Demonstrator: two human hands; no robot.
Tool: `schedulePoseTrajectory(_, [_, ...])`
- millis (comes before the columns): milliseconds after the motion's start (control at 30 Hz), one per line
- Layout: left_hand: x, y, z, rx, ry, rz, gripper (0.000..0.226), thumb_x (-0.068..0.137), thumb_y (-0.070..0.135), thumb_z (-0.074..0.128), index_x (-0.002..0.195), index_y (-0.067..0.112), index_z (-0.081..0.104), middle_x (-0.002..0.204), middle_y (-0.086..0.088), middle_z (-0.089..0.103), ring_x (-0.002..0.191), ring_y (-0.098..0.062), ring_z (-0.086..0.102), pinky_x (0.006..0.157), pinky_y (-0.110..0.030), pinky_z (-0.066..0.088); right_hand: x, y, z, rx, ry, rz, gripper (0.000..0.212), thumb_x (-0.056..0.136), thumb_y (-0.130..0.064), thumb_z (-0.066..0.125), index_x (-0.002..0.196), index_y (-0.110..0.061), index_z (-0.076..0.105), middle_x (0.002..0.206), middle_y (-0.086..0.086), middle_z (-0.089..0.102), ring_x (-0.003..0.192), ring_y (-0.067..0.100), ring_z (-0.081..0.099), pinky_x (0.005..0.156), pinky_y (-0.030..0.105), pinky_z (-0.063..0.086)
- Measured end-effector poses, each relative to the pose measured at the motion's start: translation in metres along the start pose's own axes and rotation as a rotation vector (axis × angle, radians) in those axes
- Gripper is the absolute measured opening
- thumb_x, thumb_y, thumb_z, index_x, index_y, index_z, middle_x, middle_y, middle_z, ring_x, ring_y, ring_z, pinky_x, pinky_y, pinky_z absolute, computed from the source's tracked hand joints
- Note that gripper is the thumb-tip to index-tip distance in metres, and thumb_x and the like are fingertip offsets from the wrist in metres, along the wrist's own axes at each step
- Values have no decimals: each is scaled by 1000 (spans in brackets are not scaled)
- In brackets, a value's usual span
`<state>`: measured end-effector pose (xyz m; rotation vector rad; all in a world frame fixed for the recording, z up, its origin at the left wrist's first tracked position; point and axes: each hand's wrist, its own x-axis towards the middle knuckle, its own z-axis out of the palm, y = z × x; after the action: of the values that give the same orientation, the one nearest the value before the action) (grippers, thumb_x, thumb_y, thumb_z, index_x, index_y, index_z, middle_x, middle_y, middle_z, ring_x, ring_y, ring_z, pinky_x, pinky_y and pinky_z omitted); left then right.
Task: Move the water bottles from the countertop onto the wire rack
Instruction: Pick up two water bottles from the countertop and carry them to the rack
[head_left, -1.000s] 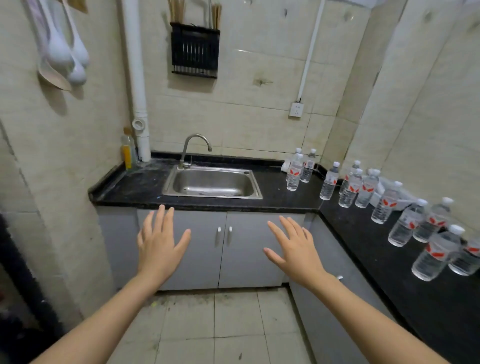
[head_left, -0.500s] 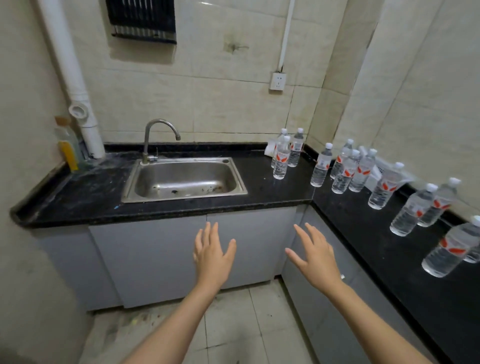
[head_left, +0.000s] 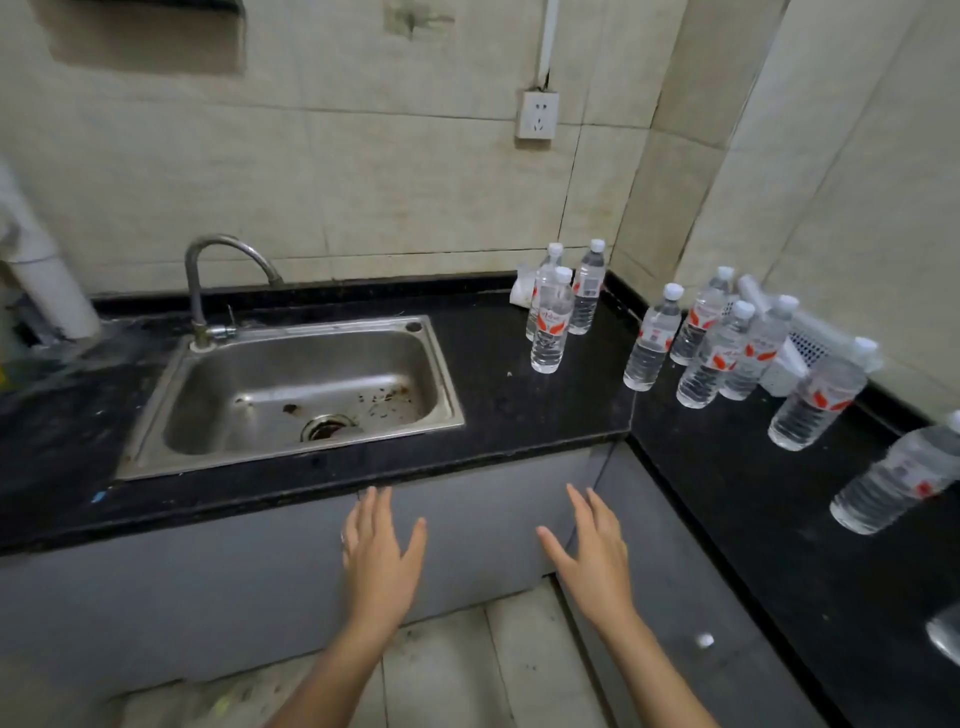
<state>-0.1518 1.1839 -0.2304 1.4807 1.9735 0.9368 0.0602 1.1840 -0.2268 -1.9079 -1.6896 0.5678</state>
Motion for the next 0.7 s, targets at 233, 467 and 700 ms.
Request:
schedulePoseTrajectory(233, [96,-8,31,1,-58,19,57,90,27,50,141,12,28,153,-4,22,142,-21,10,114,-41,15,88,5,26,18,4,86,66,88,-43,51,143,-24,20,154,6,16,142,19,10,112,40,13])
schedulePoseTrajectory(467, [201,-12,40,3,-103,-9,57,91,27,50,140,7,29,151,-13,26,141,-27,16,115,-46,18,180,1,22,-59,37,178,66,86,-44,54,142,-25,24,153,6,18,141,22,14,111,43,16])
schedulePoseTrajectory(700, [284,15,73,12,-189,90,54,91,24,49,138,4,31,149,-16,28,139,-31,20,115,-47,17,234,-3,39,-83,43,249,67,85,-43,56,142,-22,26,152,8,21,140,23,17,111,42,19])
